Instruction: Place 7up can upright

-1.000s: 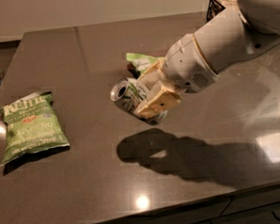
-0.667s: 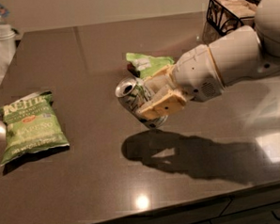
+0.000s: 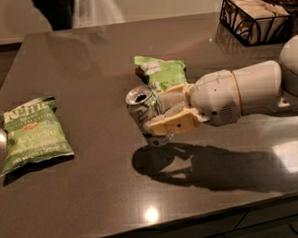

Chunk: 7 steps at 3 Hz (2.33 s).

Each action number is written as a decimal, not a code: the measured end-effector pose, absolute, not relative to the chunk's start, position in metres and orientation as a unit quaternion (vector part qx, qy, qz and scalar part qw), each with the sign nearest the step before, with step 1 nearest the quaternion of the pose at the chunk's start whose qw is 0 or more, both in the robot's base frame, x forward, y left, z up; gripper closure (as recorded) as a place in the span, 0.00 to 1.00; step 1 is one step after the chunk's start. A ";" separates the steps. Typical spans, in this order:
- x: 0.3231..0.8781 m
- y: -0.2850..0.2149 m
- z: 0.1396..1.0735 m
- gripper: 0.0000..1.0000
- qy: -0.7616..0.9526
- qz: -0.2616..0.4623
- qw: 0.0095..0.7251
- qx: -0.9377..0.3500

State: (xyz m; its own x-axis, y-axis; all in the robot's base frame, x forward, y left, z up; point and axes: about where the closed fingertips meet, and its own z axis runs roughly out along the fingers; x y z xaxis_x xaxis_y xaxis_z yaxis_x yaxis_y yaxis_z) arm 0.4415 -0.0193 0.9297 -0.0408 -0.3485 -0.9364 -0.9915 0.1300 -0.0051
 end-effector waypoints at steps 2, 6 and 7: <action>0.427 -0.015 0.914 1.00 0.594 0.418 0.458 -0.512; 0.419 0.002 0.895 0.62 0.552 0.438 0.499 -0.505; 0.420 0.005 0.891 0.38 0.551 0.436 0.498 -0.508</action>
Offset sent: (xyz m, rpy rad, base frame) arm -0.0238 0.0039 -0.0284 0.2050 0.0113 0.0072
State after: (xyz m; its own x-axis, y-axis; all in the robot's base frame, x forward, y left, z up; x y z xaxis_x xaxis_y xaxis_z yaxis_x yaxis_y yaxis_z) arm 0.4196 0.0046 0.8909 0.0121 -0.1253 -0.9921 -0.9942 0.1041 -0.0253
